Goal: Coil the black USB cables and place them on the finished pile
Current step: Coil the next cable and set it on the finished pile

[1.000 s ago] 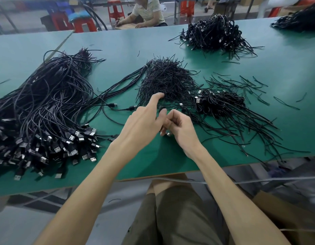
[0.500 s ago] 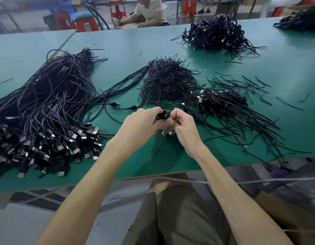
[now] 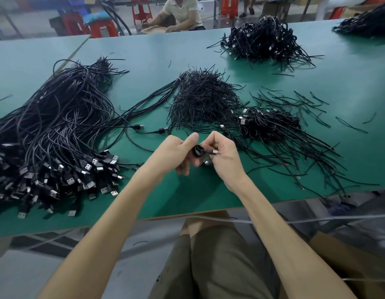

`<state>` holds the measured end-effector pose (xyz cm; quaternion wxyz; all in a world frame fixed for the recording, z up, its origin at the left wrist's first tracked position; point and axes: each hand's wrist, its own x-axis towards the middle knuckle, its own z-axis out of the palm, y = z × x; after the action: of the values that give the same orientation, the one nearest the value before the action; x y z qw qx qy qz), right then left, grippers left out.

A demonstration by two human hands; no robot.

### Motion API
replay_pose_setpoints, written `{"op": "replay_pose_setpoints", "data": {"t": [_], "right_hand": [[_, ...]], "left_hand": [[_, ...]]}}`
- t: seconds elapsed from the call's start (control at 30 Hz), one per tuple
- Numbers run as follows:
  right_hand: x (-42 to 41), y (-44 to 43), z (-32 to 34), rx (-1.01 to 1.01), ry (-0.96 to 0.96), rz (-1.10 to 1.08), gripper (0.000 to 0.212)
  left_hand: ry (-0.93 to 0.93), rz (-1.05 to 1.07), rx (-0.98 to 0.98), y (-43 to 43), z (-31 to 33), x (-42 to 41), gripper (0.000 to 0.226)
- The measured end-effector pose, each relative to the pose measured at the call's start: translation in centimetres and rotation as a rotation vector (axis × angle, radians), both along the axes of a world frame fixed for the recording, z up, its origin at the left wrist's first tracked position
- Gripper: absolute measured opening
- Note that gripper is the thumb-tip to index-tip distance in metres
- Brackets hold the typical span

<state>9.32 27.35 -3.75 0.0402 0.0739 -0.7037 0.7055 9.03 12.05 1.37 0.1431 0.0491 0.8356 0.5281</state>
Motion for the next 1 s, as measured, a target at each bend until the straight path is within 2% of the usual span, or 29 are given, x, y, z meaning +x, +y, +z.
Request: {"op": "replay_pose_setpoints", "data": {"t": [0.17, 0.23, 0.3, 0.4, 0.47, 0.5, 0.57, 0.63, 0.7, 0.73, 0.83, 0.93, 1.0], "right_hand": [[0.0, 0.0, -0.1, 0.027, 0.020, -0.017, 0.025], [0.1, 0.2, -0.1, 0.001, 0.020, -0.021, 0.025], [0.1, 0.3, -0.1, -0.033, 0.023, -0.008, 0.023], [0.0, 0.3, -0.1, -0.039, 0.025, -0.018, 0.022], [0.0, 0.4, 0.0, -0.057, 0.014, -0.029, 0.023], [0.0, 0.5, 0.1, -0.072, 0.007, -0.034, 0.024], [0.0, 0.6, 0.1, -0.089, -0.001, -0.045, 0.024], [0.1, 0.5, 0.1, -0.093, -0.009, -0.047, 0.024], [0.2, 0.4, 0.1, -0.102, -0.015, -0.048, 0.025], [0.3, 0.5, 0.2, -0.107, -0.020, -0.044, 0.025], [0.4, 0.7, 0.4, -0.107, -0.026, 0.006, 0.025], [0.5, 0.2, 0.6, -0.075, -0.018, 0.067, 0.023], [0.4, 0.0, 0.6, -0.065, -0.019, 0.072, 0.023]], "left_hand": [[-0.215, 0.005, 0.240, -0.1, 0.1, 0.7, 0.061], [-0.224, -0.018, 0.298, -0.2, 0.1, 0.9, 0.054], [-0.105, -0.018, 0.217, -0.3, 0.1, 1.1, 0.052], [0.226, -0.017, 0.002, -0.7, -0.2, 0.8, 0.039], [0.401, -0.081, -0.123, -0.8, -0.5, 0.7, 0.028], [0.444, -0.118, -0.156, -0.7, -0.6, 0.8, 0.030], [0.483, -0.163, -0.154, -0.6, -0.7, 0.9, 0.036], [0.462, -0.187, -0.043, -1.0, -0.4, 1.2, 0.045], [0.468, -0.236, -0.001, -1.7, -0.1, 1.1, 0.071], [0.493, -0.255, -0.075, -1.9, 0.0, 1.0, 0.078], [0.573, -0.278, -0.426, -1.6, -0.2, 0.6, 0.077], [0.546, -0.248, -0.516, -1.6, -0.2, 0.7, 0.066], [0.579, -0.206, -0.581, -1.8, -0.1, 0.7, 0.044]]}}
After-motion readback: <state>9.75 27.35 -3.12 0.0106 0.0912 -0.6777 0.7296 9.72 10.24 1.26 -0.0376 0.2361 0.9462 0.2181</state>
